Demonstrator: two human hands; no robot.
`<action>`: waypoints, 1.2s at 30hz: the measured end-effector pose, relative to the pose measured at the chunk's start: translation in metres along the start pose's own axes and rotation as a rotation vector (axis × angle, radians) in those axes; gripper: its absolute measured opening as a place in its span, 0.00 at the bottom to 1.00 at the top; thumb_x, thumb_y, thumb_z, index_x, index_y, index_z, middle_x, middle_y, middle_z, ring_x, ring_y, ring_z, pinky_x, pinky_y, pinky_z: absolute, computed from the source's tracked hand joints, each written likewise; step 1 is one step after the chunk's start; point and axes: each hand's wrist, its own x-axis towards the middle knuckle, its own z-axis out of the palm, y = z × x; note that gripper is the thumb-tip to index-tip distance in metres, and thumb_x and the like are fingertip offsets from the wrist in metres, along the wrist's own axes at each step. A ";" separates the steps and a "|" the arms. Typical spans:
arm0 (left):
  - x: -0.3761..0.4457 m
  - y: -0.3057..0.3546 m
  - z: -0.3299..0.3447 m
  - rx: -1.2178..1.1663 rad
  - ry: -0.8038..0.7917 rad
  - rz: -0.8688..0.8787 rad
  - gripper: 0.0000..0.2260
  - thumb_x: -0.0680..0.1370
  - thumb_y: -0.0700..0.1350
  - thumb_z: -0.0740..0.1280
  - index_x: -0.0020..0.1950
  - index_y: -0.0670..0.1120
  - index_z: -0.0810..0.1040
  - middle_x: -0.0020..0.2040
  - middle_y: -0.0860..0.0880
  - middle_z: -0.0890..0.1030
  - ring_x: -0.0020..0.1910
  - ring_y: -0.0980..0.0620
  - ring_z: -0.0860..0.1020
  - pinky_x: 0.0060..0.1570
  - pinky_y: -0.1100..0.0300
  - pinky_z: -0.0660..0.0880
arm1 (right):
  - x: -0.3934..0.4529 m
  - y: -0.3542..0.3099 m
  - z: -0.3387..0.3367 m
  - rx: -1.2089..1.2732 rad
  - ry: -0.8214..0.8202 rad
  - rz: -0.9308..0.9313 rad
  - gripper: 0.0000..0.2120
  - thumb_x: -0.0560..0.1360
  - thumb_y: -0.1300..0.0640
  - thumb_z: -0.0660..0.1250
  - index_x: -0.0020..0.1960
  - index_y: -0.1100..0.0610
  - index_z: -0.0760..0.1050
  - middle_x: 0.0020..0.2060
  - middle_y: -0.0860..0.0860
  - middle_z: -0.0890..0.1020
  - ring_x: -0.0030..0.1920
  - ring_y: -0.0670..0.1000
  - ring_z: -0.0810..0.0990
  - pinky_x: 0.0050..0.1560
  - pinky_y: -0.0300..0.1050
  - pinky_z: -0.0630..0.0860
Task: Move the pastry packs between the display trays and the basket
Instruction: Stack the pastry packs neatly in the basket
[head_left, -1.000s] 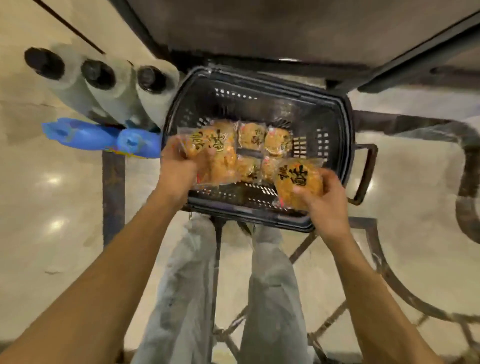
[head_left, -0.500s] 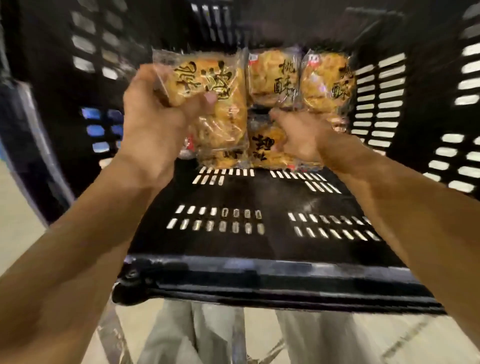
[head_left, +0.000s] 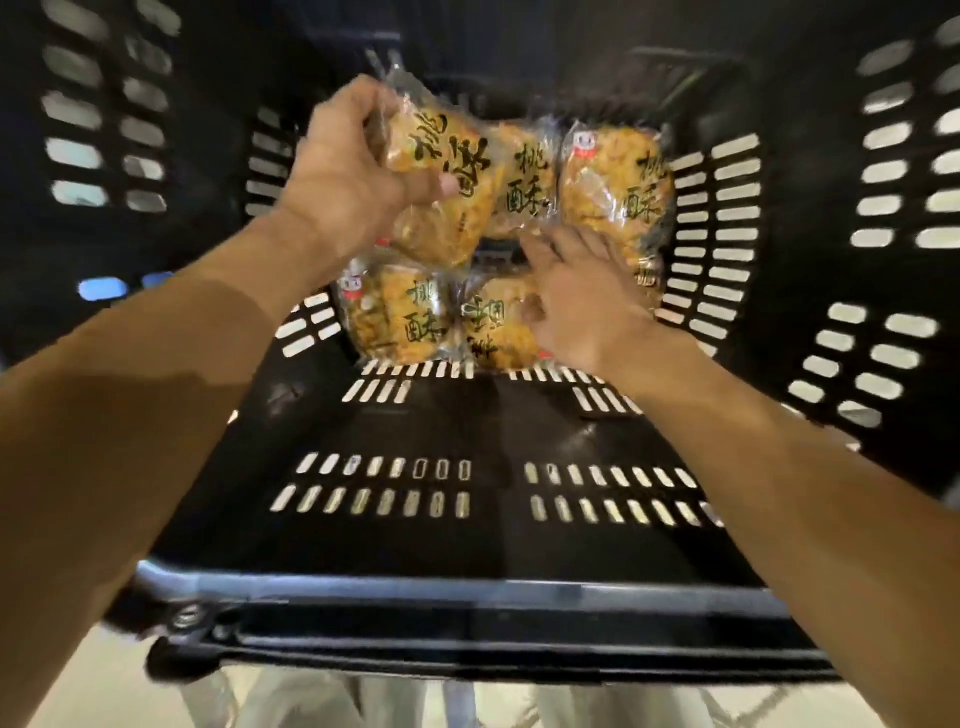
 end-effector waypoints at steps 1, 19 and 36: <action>0.004 0.006 0.004 0.058 -0.023 -0.001 0.21 0.71 0.45 0.79 0.58 0.52 0.74 0.51 0.56 0.82 0.48 0.61 0.81 0.45 0.66 0.80 | -0.013 0.002 -0.010 0.043 0.024 0.012 0.33 0.82 0.47 0.61 0.82 0.55 0.52 0.80 0.55 0.57 0.79 0.58 0.52 0.80 0.57 0.50; 0.029 0.004 0.100 1.359 -0.076 0.287 0.42 0.79 0.60 0.65 0.82 0.40 0.48 0.80 0.36 0.56 0.79 0.35 0.54 0.76 0.40 0.54 | -0.096 0.053 -0.050 0.208 -0.008 0.164 0.27 0.81 0.49 0.62 0.78 0.47 0.59 0.80 0.52 0.55 0.79 0.57 0.53 0.78 0.56 0.56; 0.052 -0.010 0.082 1.058 -0.254 0.353 0.49 0.75 0.55 0.73 0.83 0.48 0.42 0.83 0.45 0.45 0.81 0.45 0.43 0.80 0.47 0.46 | -0.097 0.055 -0.044 0.197 -0.009 0.097 0.28 0.81 0.48 0.61 0.79 0.46 0.57 0.79 0.52 0.56 0.79 0.55 0.53 0.78 0.54 0.55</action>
